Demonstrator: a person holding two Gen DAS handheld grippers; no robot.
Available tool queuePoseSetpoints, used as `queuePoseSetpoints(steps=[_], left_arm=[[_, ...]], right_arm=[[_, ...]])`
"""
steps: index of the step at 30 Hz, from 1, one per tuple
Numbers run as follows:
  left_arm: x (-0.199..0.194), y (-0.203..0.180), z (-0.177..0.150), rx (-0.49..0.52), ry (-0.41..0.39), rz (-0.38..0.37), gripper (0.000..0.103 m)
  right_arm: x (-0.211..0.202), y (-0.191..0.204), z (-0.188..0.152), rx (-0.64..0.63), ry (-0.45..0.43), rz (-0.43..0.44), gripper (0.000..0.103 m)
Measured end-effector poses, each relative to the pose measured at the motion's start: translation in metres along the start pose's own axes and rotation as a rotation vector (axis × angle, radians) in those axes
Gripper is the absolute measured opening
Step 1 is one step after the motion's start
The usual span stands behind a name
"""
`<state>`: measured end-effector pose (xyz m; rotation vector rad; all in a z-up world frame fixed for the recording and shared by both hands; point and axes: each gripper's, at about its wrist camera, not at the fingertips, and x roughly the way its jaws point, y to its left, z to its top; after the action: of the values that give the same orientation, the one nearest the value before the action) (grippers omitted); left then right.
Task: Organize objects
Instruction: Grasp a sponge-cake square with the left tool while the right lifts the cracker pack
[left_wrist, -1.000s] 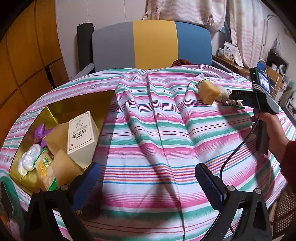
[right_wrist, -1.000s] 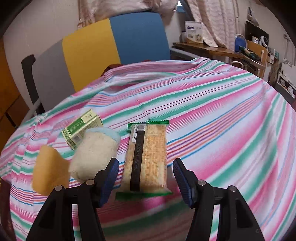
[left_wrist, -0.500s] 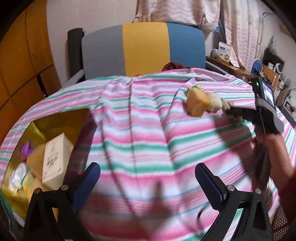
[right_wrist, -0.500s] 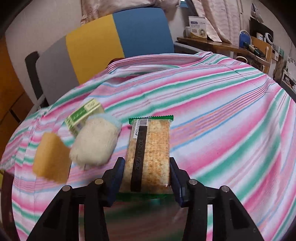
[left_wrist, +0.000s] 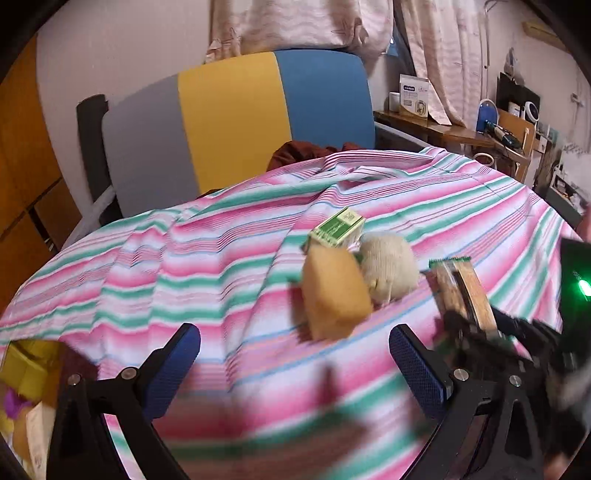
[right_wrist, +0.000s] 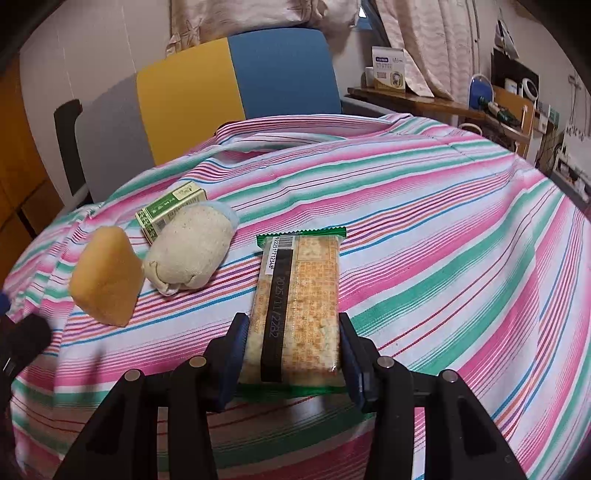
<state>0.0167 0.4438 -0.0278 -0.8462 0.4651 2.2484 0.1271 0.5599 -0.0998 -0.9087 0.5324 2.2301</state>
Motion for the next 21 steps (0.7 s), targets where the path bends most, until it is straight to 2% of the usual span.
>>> queuePoseSetpoints(steps=[6, 9, 11, 12, 13, 14, 16, 21], left_arm=[[0.034, -0.015, 0.006, 0.056, -0.016, 0.004, 0.101], [0.046, -0.006, 0.002, 0.014, -0.01, -0.013, 0.08], [0.052, 0.002, -0.001, -0.029, 0.012, -0.059, 0.057], [0.052, 0.005, -0.001, -0.046, 0.011, -0.088, 0.05], [0.051, 0.008, -0.002, -0.059, -0.001, -0.119, 0.037], [0.048, 0.009, -0.003, -0.064, -0.018, -0.135, 0.034], [0.043, 0.008, -0.007, -0.03, -0.04, -0.081, 0.034], [0.031, 0.011, -0.026, 0.019, -0.071, -0.06, 0.034]], right_arm=[[0.001, 0.001, -0.001, -0.012, -0.01, -0.015, 0.047], [0.001, 0.004, -0.001, -0.026, -0.014, -0.033, 0.047], [0.002, 0.004, -0.001, -0.029, -0.017, -0.037, 0.047], [0.002, 0.004, -0.001, -0.03, -0.018, -0.037, 0.047], [0.002, 0.003, -0.001, -0.03, -0.019, -0.037, 0.047], [0.002, 0.003, 0.0, -0.03, -0.019, -0.038, 0.047], [0.002, 0.004, -0.001, -0.032, -0.021, -0.04, 0.047], [0.001, 0.005, -0.002, -0.038, -0.024, -0.047, 0.047]])
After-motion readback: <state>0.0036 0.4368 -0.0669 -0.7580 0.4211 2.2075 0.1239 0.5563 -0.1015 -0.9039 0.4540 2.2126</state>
